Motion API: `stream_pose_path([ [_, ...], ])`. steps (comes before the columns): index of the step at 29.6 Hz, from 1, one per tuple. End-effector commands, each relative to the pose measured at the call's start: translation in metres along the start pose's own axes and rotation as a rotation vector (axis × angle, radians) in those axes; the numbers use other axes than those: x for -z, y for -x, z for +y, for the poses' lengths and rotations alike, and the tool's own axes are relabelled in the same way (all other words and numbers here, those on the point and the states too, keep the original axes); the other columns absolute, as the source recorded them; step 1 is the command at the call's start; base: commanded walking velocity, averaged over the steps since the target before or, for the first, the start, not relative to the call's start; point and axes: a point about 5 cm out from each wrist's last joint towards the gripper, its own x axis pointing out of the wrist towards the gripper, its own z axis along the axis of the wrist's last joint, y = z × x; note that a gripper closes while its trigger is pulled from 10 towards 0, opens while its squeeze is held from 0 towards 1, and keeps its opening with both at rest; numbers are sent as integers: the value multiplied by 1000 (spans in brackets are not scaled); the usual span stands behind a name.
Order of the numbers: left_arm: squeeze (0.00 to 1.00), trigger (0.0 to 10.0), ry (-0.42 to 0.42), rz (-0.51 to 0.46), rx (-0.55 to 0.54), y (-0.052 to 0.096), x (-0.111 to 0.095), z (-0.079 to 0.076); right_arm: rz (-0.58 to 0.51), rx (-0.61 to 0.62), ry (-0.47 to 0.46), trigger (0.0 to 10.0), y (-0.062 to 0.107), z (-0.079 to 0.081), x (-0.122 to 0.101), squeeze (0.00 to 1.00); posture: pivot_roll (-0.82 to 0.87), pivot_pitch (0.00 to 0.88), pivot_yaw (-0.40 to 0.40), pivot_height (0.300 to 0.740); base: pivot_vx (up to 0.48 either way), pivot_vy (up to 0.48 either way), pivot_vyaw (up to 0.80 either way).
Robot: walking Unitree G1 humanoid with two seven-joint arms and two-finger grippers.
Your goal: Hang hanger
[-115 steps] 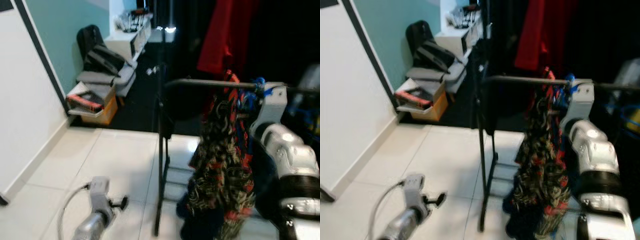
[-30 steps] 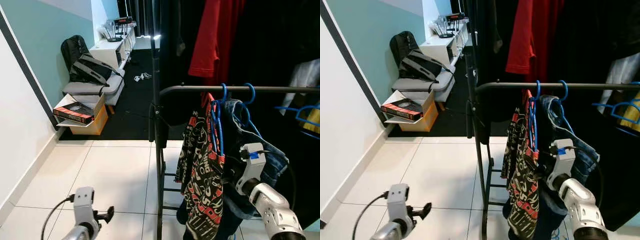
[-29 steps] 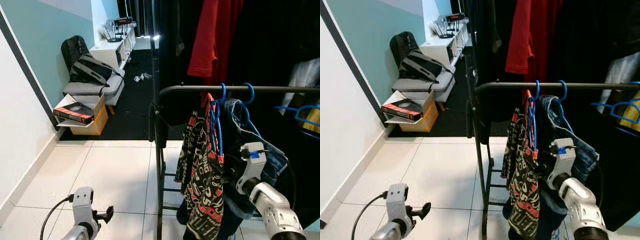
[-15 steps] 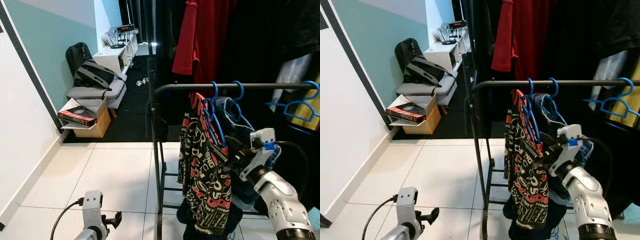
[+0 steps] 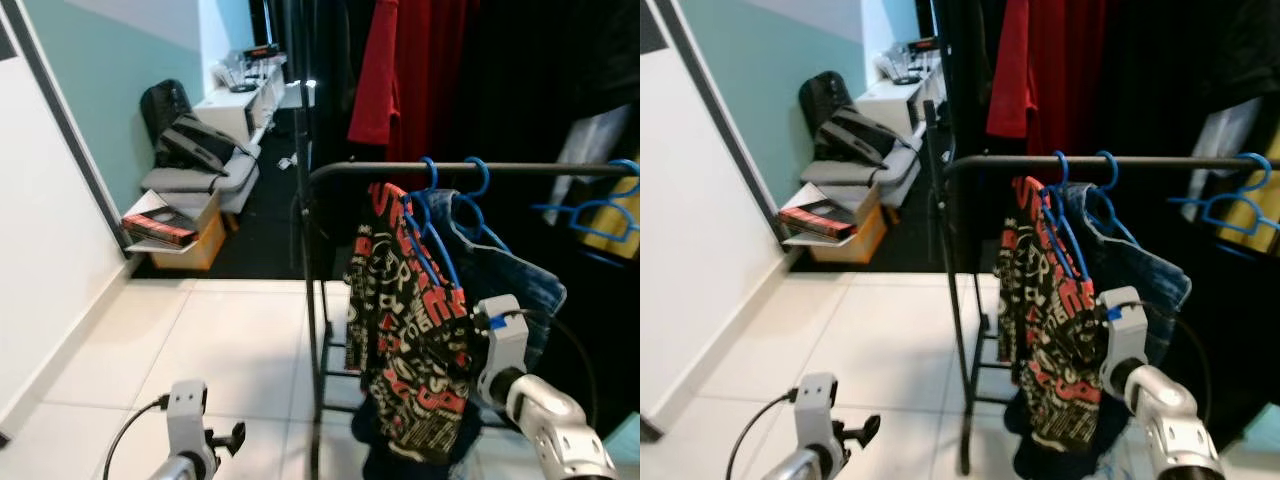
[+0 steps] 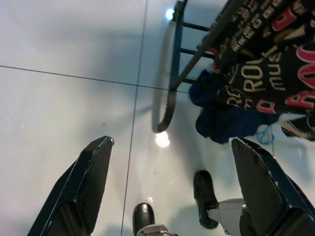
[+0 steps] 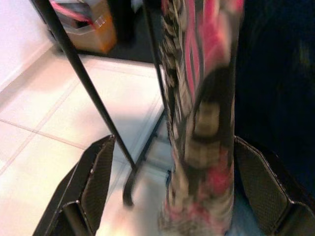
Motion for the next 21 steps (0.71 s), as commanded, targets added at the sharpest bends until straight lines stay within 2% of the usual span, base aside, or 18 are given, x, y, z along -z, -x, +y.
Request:
stream_pose_path([
  [1,0,10000,-10,0,-9,1,-2,5,36,2,-6,10000,-2,3,8,0,-119,0,26,740,-334,0,0],
  [2,0,10000,-11,4,-9,1,0,4,117,66,-30,10000,-3,-2,26,0,-117,0,27,740,-337,0,0],
  [4,0,10000,-11,4,-9,1,0,4,117,66,-30,10000,-3,-2,26,0,-117,0,27,740,-337,0,0],
  [8,0,10000,-12,12,-10,1,2,3,184,116,-54,10000,-2,-5,41,0,-116,0,26,740,-336,0,0],
  [11,0,10000,-15,31,-15,-2,1,-2,283,163,-75,10000,1,-7,62,0,-112,0,27,740,-342,0,0],
  [13,0,10000,-33,72,-17,-7,2,-12,350,206,-112,10000,4,-4,79,0,-103,0,28,740,-343,0,0],
  [21,0,10000,-84,140,-7,-12,4,-27,421,236,-163,10000,3,6,98,0,-85,0,30,740,-345,0,0],
])
